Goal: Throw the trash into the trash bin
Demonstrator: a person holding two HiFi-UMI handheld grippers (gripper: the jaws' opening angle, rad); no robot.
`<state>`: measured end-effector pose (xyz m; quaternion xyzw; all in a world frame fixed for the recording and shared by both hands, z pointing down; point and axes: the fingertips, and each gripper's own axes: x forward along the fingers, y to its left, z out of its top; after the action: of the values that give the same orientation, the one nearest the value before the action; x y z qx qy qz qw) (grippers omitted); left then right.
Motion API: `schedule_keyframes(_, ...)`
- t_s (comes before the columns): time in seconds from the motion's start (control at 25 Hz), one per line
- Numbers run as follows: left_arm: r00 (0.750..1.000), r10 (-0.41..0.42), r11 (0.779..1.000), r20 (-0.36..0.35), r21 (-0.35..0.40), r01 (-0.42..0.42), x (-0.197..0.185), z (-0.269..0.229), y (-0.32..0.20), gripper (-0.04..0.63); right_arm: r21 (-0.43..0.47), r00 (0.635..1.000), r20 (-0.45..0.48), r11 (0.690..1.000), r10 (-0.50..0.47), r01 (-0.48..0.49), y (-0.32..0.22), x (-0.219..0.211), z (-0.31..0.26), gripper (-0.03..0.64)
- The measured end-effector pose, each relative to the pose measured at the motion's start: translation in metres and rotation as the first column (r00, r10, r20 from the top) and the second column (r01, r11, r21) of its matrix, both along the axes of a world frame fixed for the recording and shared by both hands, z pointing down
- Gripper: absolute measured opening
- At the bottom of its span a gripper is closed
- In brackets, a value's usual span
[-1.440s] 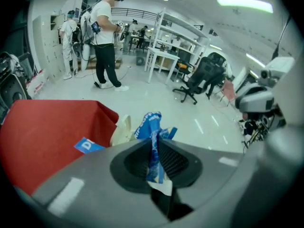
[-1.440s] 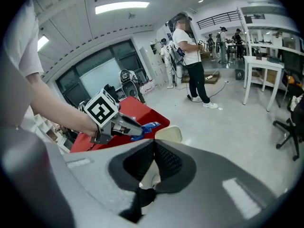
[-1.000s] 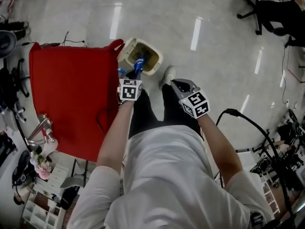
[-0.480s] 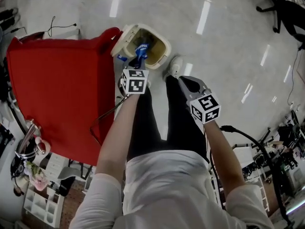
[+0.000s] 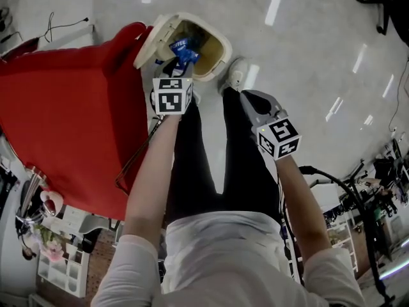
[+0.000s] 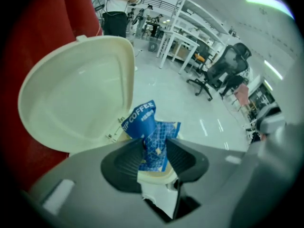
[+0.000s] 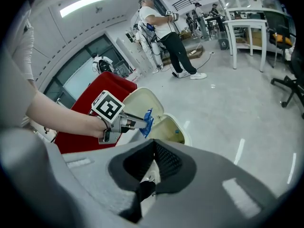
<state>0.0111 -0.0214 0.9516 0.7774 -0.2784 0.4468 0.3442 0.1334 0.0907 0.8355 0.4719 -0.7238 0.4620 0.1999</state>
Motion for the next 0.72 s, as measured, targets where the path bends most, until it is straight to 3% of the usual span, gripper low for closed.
schedule_keyframes(0.36,0.999,0.032,0.999,-0.026,0.001,-0.032,0.008,-0.009,0.007,0.215,0.028,1.0,-0.008,1.0,-0.014,0.014,-0.008,-0.002,-0.014,0.0)
schedule_keyframes(0.72,0.999,0.027,0.998,-0.028,0.052,-0.026,0.006,-0.065,0.011,0.161,0.069,0.999,-0.039,0.997,-0.037,0.04,-0.011,0.0,-0.054,0.0)
